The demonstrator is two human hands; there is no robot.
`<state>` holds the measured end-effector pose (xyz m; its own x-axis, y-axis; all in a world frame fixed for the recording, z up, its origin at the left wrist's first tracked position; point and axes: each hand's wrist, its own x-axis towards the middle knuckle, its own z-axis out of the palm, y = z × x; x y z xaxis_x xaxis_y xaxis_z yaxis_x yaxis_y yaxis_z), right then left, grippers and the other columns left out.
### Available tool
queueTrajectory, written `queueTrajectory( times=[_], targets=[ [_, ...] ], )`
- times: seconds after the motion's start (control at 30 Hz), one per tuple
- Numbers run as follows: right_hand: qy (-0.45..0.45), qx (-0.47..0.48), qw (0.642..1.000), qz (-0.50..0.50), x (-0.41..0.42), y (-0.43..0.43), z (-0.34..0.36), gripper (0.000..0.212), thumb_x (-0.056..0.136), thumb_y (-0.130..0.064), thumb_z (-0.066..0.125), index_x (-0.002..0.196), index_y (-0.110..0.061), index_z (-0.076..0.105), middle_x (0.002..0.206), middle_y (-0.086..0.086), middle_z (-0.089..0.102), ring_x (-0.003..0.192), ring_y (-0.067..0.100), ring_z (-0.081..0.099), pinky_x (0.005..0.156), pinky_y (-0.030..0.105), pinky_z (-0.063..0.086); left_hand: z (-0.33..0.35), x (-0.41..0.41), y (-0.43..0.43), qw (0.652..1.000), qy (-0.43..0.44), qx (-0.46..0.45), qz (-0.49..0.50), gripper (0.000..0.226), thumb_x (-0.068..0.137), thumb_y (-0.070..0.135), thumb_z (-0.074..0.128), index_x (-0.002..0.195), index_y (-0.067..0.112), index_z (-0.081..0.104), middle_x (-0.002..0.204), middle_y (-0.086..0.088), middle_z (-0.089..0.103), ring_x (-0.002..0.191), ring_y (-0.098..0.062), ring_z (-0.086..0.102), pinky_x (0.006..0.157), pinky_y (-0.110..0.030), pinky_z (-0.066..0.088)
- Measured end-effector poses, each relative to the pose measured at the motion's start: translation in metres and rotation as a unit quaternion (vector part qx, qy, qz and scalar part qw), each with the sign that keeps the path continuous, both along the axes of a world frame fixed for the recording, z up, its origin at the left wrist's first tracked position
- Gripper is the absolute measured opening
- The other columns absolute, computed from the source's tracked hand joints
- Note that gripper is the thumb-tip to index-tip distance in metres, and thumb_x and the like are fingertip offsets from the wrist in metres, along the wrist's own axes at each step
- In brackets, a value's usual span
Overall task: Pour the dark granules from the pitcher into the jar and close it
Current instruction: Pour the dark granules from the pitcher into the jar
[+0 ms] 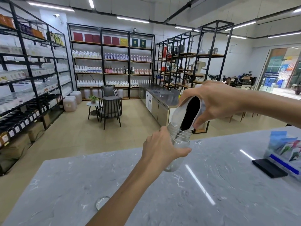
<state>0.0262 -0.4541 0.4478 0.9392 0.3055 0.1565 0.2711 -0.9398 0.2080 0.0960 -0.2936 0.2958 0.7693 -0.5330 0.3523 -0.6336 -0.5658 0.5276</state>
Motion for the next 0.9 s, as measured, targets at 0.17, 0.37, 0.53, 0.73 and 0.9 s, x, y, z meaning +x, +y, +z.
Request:
queueTrajectory(
  times=[0.17,0.37,0.53,0.73,0.9],
  targets=[
    [0.015,-0.009,1.000,0.010,0.0026,-0.0021,0.0027,0.072,0.061,-0.061,0.084,0.122,-0.039,0.053,0.093,-0.035,0.054,0.088,0.015,0.064,0.083,0.044,0.051,-0.0012,-0.0020,-0.0016,1.000,0.003,-0.004,-0.003,0.068,0.068,0.069,0.075,0.106,0.017,0.053,0.100,0.003,0.062,0.093,-0.023,0.059,0.074,-0.035,0.047],
    [0.000,-0.033,0.999,0.009,0.0028,-0.0040,0.0019,0.071,0.061,-0.063,0.083,0.122,-0.042,0.051,0.092,-0.047,0.044,0.089,0.001,0.056,0.092,0.039,0.044,-0.0011,-0.0020,-0.0023,1.000,0.000,-0.002,0.000,0.069,0.068,0.070,0.075,0.108,0.017,0.053,0.100,0.003,0.062,0.093,-0.022,0.060,0.072,-0.034,0.046],
    [-0.002,-0.058,0.998,-0.006,0.0037,-0.0043,0.0015,0.073,0.062,-0.064,0.082,0.124,-0.044,0.048,0.091,-0.047,0.041,0.091,0.003,0.054,0.095,0.037,0.035,-0.0003,-0.0013,-0.0038,1.000,0.004,0.003,0.002,0.070,0.068,0.071,0.075,0.109,0.018,0.053,0.102,0.004,0.061,0.092,-0.021,0.057,0.070,-0.033,0.041],
    [0.012,-0.075,0.997,-0.013,0.0050,-0.0029,0.0045,0.074,0.063,-0.065,0.081,0.124,-0.043,0.048,0.093,-0.044,0.044,0.091,0.001,0.054,0.100,0.042,0.036,0.0012,-0.0014,-0.0060,1.000,0.004,-0.001,0.004,0.070,0.067,0.071,0.075,0.109,0.019,0.052,0.100,0.004,0.061,0.087,-0.020,0.053,0.068,-0.032,0.038],
    [0.013,-0.080,0.997,-0.011,0.0065,-0.0038,0.0041,0.073,0.063,-0.063,0.082,0.124,-0.044,0.047,0.089,-0.049,0.038,0.086,0.000,0.051,0.100,0.043,0.037,0.0002,-0.0010,-0.0064,1.000,0.003,0.004,0.004,0.070,0.067,0.072,0.074,0.107,0.019,0.051,0.099,0.003,0.061,0.087,-0.020,0.053,0.068,-0.032,0.038]
  ],
)
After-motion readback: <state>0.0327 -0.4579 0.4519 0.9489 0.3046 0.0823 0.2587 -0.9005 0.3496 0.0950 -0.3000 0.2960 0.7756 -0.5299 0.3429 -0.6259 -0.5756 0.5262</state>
